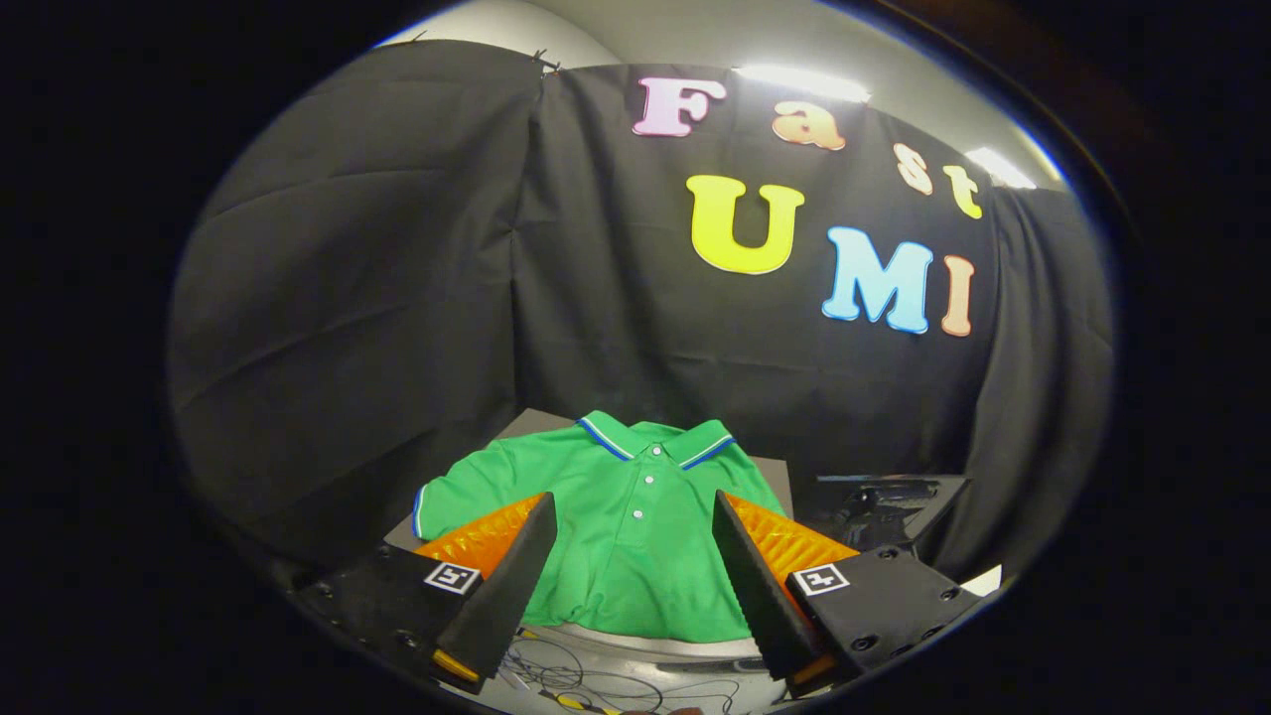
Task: Put the clothes into the washing machine and then close the washing machine lid.
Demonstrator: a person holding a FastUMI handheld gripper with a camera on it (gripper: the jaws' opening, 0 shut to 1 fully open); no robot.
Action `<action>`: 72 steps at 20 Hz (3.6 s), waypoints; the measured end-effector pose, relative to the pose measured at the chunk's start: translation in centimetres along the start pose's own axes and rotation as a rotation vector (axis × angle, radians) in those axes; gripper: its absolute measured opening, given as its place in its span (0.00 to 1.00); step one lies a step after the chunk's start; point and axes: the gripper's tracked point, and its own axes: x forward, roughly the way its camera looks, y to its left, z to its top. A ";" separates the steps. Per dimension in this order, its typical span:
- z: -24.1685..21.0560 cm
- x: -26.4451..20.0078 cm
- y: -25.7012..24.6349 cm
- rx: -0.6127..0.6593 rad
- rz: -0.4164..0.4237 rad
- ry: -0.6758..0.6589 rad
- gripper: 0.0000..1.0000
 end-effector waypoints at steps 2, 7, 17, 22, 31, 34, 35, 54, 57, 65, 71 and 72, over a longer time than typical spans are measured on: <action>-0.8 2.3 0.1 0.020 0.004 0.043 0.98; -3.5 6.4 -0.5 -0.015 -0.012 0.121 0.99; -6.1 12.7 -1.4 -0.020 0.004 0.218 0.98; -6.7 12.7 -0.7 -0.035 0.023 0.245 0.98; -7.1 12.9 -0.7 0.029 0.105 0.207 0.97; -7.2 12.8 -0.5 0.048 0.103 0.158 0.96; -7.5 12.9 -0.5 0.050 0.100 0.162 0.96; -6.1 10.4 0.6 0.092 0.263 0.227 0.02; -3.4 8.8 0.2 0.123 0.287 0.135 0.02; 4.8 3.2 -3.8 0.127 0.292 -0.086 0.02; 9.4 -0.8 -9.3 0.084 0.204 -0.223 0.01; 9.9 -1.4 -10.6 0.084 0.185 -0.240 0.01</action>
